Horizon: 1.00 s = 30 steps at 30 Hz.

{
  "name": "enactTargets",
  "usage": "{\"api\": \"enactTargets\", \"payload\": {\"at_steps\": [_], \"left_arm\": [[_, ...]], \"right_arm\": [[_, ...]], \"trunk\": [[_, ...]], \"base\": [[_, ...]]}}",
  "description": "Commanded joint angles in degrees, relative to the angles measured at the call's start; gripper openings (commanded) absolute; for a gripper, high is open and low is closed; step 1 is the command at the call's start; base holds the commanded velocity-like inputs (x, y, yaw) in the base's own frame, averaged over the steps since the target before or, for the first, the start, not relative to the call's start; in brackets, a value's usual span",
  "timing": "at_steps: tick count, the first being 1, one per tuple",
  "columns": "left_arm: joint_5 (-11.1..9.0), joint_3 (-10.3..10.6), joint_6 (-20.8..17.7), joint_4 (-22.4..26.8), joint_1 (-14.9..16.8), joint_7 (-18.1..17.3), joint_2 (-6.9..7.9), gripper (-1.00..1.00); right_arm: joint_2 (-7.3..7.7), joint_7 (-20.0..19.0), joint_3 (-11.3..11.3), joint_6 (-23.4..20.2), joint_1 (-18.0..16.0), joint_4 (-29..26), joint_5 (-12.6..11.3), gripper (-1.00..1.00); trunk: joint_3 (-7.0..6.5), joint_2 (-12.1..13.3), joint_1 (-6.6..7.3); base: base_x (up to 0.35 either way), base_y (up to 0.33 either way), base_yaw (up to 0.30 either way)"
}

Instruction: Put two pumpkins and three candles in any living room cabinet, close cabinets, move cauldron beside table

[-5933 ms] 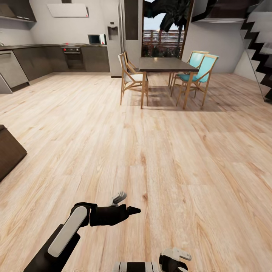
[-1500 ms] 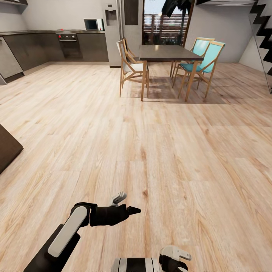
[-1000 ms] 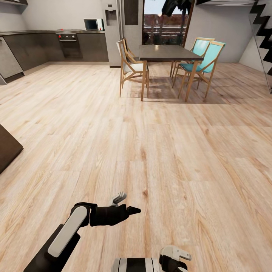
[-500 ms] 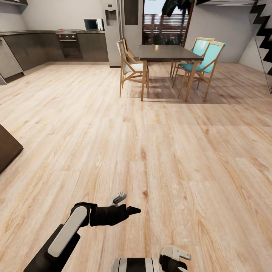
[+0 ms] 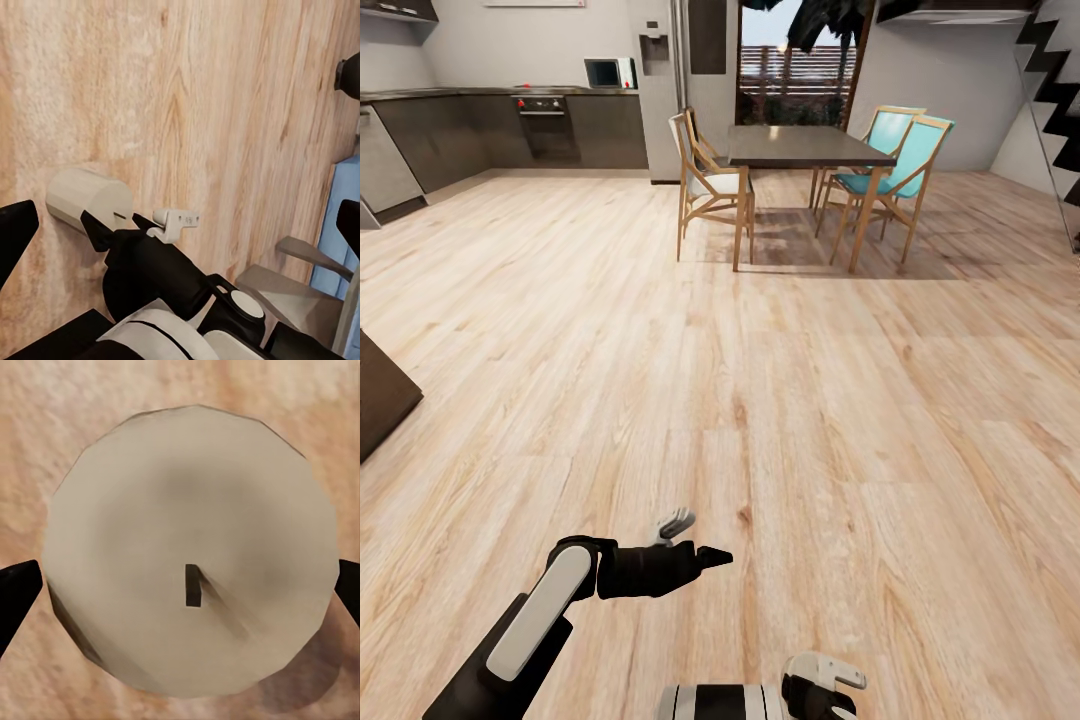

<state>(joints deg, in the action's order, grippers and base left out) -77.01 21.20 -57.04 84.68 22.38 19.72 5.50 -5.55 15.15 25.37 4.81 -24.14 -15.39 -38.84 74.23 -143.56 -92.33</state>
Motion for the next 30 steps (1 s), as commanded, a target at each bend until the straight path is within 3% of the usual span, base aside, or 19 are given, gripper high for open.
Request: {"api": "enactTargets", "payload": {"at_steps": [1,27,30], "left_arm": [[-0.60,0.07,-0.01,0.05,0.04,0.59,0.04,1.00],[-0.60,0.07,-0.01,0.05,0.04,0.60,0.04,1.00],[-0.60,0.07,-0.01,0.05,0.04,0.60,0.04,1.00]], "right_arm": [[0.01,0.23,0.47,0.29,-0.03,0.01,-0.62,-1.00],[0.10,0.31,0.33,0.24,-0.03,0.01,-0.77,-1.00],[0.10,0.31,0.31,0.21,-0.03,0.01,-0.81,-1.00]], "trunk": [[0.04,-0.02,0.01],[-5.50,0.32,0.66],[-6.04,1.52,1.31]], "base": [[0.000,0.000,0.000],[0.000,0.000,0.000],[0.000,0.000,0.000]]}}
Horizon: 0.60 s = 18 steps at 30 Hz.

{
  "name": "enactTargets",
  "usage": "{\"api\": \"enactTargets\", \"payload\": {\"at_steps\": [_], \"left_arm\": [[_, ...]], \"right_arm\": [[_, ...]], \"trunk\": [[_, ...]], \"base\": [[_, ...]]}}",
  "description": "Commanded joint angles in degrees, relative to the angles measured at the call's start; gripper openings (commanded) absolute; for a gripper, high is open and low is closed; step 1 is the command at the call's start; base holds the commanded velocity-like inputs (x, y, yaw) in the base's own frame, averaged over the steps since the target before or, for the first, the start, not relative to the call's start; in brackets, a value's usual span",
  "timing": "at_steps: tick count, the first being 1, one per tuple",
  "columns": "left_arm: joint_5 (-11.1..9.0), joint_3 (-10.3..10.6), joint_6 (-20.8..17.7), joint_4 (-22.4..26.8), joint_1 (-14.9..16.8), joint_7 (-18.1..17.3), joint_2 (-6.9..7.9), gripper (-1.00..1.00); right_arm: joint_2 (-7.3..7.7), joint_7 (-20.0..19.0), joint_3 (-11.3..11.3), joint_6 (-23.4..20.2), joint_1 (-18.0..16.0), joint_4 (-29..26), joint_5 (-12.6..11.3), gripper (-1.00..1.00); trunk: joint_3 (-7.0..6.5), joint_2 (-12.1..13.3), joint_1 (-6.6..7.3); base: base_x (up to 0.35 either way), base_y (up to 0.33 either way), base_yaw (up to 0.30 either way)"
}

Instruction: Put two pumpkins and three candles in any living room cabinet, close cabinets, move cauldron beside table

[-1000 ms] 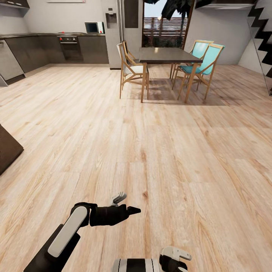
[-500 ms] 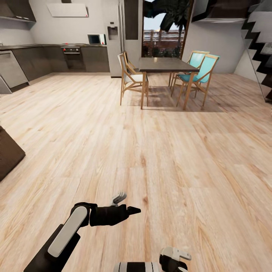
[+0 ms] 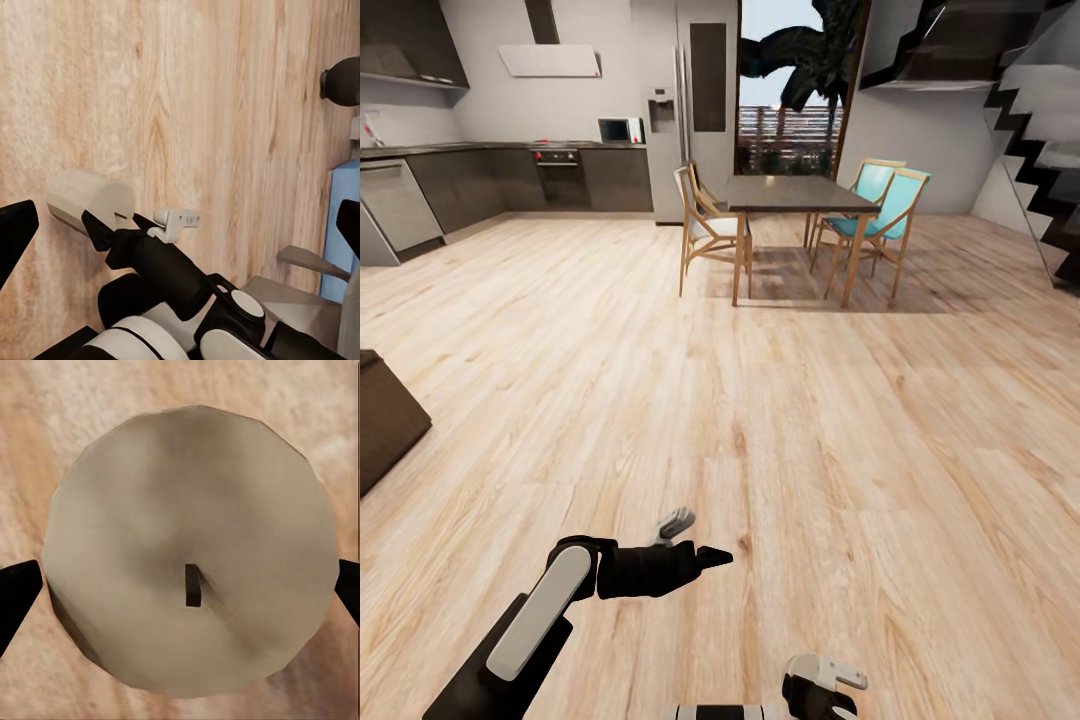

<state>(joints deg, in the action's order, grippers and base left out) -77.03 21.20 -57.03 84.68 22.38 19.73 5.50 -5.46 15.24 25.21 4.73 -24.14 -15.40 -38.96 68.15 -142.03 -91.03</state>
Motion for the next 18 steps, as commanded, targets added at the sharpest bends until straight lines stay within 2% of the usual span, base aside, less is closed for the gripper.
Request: {"api": "enactTargets", "payload": {"at_steps": [1,14,18], "left_arm": [[-0.58,0.07,-0.01,0.05,0.04,0.58,0.04,1.00],[-0.49,0.14,-0.01,0.05,0.04,0.66,0.04,1.00],[-0.49,0.12,-0.01,0.05,0.04,0.66,0.04,1.00]], "right_arm": [[0.02,0.23,0.46,0.27,-0.03,0.02,-0.73,-1.00],[0.46,0.84,-0.21,-0.33,-0.03,1.82,-1.54,-1.00],[0.48,0.71,-0.23,-0.48,-0.03,1.84,-1.12,-1.00]], "trunk": [[-0.14,0.40,0.24],[-2.47,5.61,3.09],[-3.19,7.22,3.97]], "base": [[0.000,0.000,0.000],[0.000,0.000,0.000],[0.000,0.000,0.000]]}}
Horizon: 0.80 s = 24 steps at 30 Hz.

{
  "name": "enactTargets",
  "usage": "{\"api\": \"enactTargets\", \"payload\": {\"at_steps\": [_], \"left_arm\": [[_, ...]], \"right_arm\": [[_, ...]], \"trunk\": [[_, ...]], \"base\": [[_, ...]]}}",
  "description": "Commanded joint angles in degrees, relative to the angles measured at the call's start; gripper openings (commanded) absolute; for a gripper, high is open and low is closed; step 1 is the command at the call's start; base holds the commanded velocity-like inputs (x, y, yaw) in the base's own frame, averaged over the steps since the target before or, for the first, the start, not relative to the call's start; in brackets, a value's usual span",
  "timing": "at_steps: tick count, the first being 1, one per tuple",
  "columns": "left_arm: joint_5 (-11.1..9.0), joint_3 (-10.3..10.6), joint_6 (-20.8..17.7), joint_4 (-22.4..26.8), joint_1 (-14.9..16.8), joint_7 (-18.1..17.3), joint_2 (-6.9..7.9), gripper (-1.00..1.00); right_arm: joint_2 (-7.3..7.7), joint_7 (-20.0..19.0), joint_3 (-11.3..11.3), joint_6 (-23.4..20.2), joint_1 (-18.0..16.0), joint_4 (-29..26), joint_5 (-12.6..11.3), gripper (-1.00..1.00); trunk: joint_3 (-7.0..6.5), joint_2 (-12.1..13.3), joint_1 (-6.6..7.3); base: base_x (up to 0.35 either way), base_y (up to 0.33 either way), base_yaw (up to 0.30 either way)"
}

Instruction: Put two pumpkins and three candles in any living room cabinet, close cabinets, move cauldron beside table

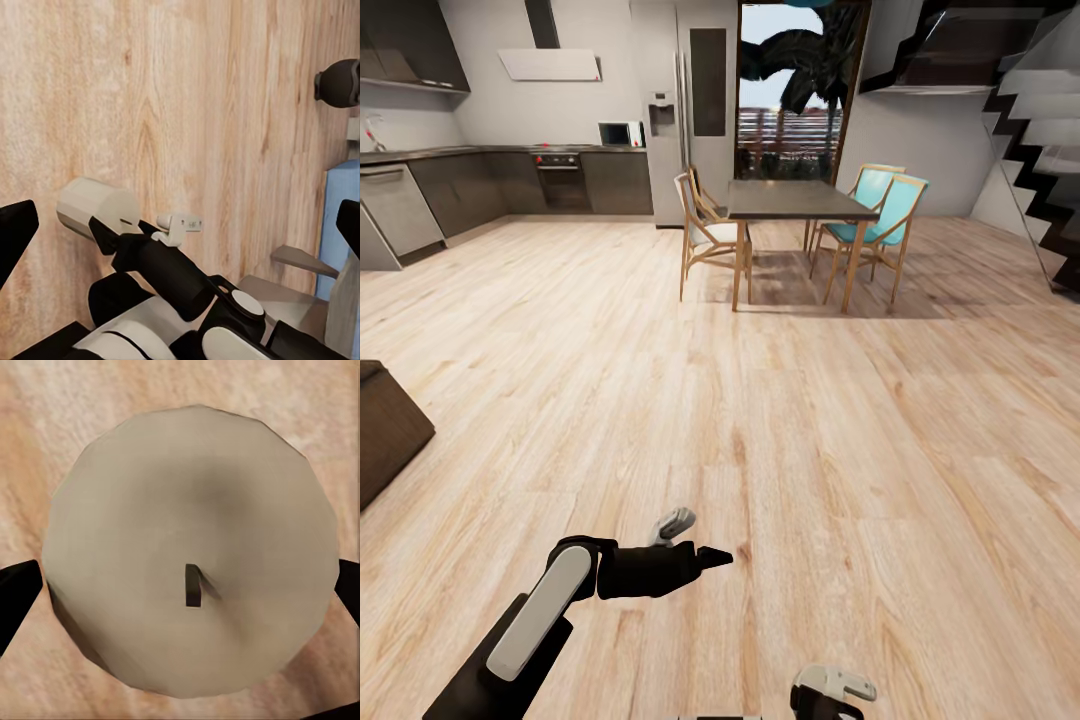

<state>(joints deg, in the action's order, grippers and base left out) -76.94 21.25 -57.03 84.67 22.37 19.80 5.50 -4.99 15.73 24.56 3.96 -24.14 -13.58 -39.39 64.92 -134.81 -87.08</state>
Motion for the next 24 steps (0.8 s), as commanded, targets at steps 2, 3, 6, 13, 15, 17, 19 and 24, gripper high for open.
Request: {"api": "enactTargets", "payload": {"at_steps": [2,3,6,13,15,17,19,24], "left_arm": [[-0.58,0.04,-0.01,0.06,0.04,0.59,0.04,1.00],[-0.58,0.03,-0.01,0.06,0.04,0.59,0.04,1.00],[-0.58,0.05,-0.01,0.04,0.04,0.59,0.04,1.00],[-0.58,0.01,-0.01,0.03,0.04,0.59,0.04,1.00],[-0.58,0.00,-0.01,0.05,0.04,0.59,0.06,1.00],[-0.58,0.01,-0.01,0.05,0.04,0.59,0.10,1.00],[-0.58,-0.06,-0.01,0.06,0.04,0.59,0.17,1.00],[-0.58,-0.03,-0.01,0.04,0.04,0.59,0.26,1.00]], "right_arm": [[0.00,0.21,0.53,0.13,-0.03,-0.17,-0.57,-1.00],[-0.03,0.25,0.55,0.00,-0.03,-0.10,-0.55,-1.00],[-0.06,0.85,0.51,-2.38,-0.03,-0.47,-0.58,-1.00],[0.74,7.48,0.24,-20.26,-0.32,-9.65,-0.92,-1.00],[1.16,12.73,0.09,-26.69,-0.36,-16.65,-1.04,-1.00],[1.33,18.28,-0.81,-32.05,-0.37,-23.77,-1.09,-1.00],[1.33,22.78,-2.45,-36.41,-0.36,-30.44,-1.12,-1.00],[1.22,28.12,-4.04,-44.12,-0.36,-42.36,-1.00,-1.00]], "trunk": [[-0.32,0.80,0.45],[-0.50,1.20,0.67],[-1.04,2.40,1.33],[-2.29,5.21,2.87],[-2.65,6.01,3.31],[-3.01,6.82,3.75],[-3.37,7.62,4.19],[-4.27,9.62,5.29]], "base": [[0.000,0.000,0.000],[0.000,0.000,0.000],[0.000,0.000,0.000],[0.000,0.000,0.000],[0.000,0.000,0.000],[0.000,0.000,0.000],[0.000,0.000,0.000],[0.000,0.000,0.000]]}}
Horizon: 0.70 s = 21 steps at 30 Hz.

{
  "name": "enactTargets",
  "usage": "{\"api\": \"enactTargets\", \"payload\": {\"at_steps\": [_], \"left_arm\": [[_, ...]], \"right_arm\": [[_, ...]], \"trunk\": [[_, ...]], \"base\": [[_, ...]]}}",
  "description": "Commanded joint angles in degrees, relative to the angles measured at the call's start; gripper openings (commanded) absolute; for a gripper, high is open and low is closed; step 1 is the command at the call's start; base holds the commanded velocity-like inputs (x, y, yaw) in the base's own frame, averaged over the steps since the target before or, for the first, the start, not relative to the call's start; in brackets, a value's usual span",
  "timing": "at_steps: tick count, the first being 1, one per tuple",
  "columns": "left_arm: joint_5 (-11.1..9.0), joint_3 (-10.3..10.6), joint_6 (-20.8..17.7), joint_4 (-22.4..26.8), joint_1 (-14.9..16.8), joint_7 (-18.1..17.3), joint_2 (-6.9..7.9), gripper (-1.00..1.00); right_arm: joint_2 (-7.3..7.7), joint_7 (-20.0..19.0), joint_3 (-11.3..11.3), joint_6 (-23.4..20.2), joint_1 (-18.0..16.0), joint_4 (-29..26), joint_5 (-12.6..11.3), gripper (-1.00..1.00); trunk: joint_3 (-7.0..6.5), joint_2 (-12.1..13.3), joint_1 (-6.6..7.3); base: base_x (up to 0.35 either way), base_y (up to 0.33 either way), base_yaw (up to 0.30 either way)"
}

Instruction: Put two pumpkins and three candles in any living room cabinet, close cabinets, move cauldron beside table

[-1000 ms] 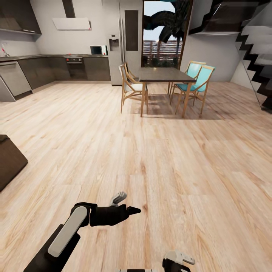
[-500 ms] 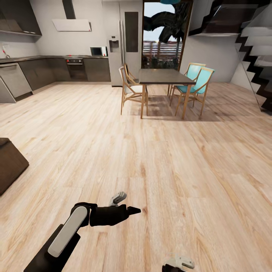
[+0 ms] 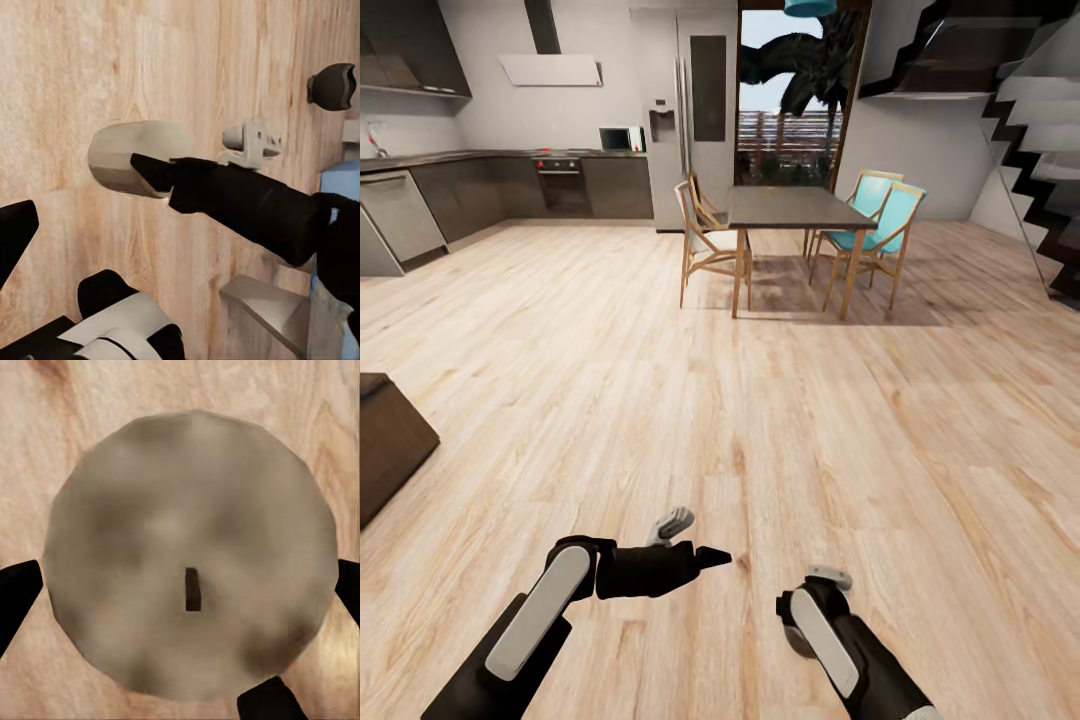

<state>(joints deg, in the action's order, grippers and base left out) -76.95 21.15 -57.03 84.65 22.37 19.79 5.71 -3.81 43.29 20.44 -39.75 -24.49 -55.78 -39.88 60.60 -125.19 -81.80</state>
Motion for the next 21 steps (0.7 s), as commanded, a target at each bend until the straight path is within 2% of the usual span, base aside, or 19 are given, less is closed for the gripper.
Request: {"api": "enactTargets", "payload": {"at_steps": [1,7,21], "left_arm": [[-0.57,0.12,-0.01,0.04,0.04,0.60,0.03,1.00],[-0.57,-0.27,-0.01,0.01,0.04,0.60,0.23,1.00],[-0.33,-0.86,-0.01,0.01,0.04,0.77,0.66,1.00]], "right_arm": [[0.00,1.17,0.00,-1.57,-0.02,-2.00,-0.49,-1.00],[0.07,2.77,-0.03,-5.09,-0.02,-6.61,-0.26,-1.00],[-0.16,3.51,-0.83,-6.54,0.00,-7.73,-1.32,-1.00]], "trunk": [[-0.13,0.40,0.23],[-1.21,2.80,1.55],[-3.72,8.42,4.62]], "base": [[0.000,0.000,0.000],[0.000,0.000,0.000],[0.000,0.000,0.000]]}}
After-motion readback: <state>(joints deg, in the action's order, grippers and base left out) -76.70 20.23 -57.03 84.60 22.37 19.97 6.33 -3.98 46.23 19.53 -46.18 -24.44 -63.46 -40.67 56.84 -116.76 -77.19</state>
